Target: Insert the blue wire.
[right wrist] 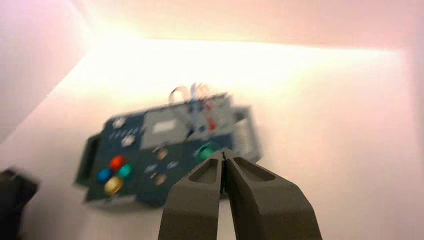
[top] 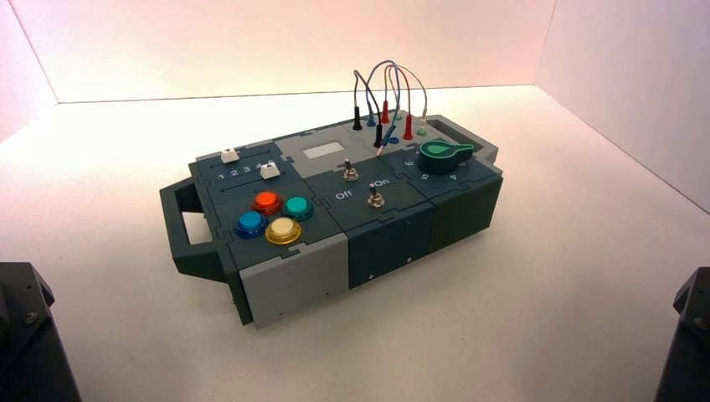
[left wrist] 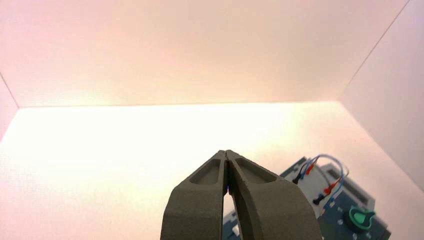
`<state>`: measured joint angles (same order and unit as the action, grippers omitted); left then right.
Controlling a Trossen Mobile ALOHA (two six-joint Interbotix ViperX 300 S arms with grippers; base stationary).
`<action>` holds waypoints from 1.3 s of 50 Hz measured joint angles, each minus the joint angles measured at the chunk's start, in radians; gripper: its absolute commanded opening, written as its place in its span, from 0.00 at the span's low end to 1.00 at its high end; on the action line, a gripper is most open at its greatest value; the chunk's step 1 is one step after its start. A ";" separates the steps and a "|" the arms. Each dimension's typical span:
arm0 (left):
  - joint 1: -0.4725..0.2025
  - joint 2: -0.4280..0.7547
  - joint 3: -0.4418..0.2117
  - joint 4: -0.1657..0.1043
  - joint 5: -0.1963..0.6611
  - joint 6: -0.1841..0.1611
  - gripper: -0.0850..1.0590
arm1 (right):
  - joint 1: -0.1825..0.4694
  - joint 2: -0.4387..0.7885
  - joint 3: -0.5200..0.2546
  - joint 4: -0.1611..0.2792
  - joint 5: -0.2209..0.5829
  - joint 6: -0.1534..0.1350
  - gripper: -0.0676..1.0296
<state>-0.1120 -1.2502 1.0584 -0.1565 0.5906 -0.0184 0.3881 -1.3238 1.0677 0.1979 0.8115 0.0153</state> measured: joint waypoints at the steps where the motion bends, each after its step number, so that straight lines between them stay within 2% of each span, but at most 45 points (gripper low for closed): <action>1: 0.000 0.014 0.002 0.000 0.000 0.005 0.05 | 0.012 0.015 0.000 0.009 -0.002 -0.002 0.05; 4: 0.000 0.031 0.002 0.002 0.000 0.015 0.05 | 0.049 0.060 0.002 0.029 -0.003 -0.002 0.08; 7: -0.002 0.051 0.002 0.000 -0.002 0.025 0.05 | 0.092 0.123 0.000 0.061 -0.011 0.000 0.15; 11: -0.002 0.063 0.002 0.000 -0.003 0.034 0.05 | 0.133 0.195 0.000 0.114 -0.032 -0.002 0.37; 15: -0.003 0.067 0.003 0.000 -0.003 0.043 0.05 | 0.143 0.256 0.000 0.164 -0.057 -0.002 0.52; 17: -0.003 0.069 0.003 0.000 -0.003 0.044 0.05 | 0.143 0.295 0.000 0.198 -0.074 -0.002 0.53; 19: -0.003 0.071 0.005 0.000 -0.005 0.049 0.05 | 0.143 0.308 0.000 0.210 -0.078 -0.002 0.53; 20: -0.005 0.071 0.005 0.000 -0.006 0.049 0.05 | 0.144 0.377 0.000 0.253 -0.095 -0.002 0.53; 22: -0.005 0.071 0.005 0.000 -0.006 0.051 0.05 | 0.144 0.410 0.000 0.279 -0.109 -0.002 0.53; 33: -0.006 0.072 0.003 0.000 -0.014 0.052 0.05 | 0.144 0.565 -0.002 0.387 -0.201 -0.003 0.53; 41: -0.006 0.084 0.005 0.000 -0.017 0.052 0.05 | 0.144 0.661 -0.023 0.416 -0.241 -0.011 0.53; 59: -0.006 0.143 0.005 0.000 -0.048 0.052 0.05 | 0.144 0.920 -0.089 0.422 -0.313 -0.043 0.53; 61: -0.006 0.153 0.008 0.000 -0.058 0.052 0.05 | 0.144 0.994 -0.123 0.422 -0.321 -0.058 0.53; 65: -0.006 0.156 0.012 0.000 -0.066 0.052 0.05 | 0.147 1.058 -0.166 0.423 -0.322 -0.071 0.53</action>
<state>-0.1181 -1.0937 1.0707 -0.1565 0.5246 0.0337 0.5354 -0.2654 0.9020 0.6213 0.4893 -0.0552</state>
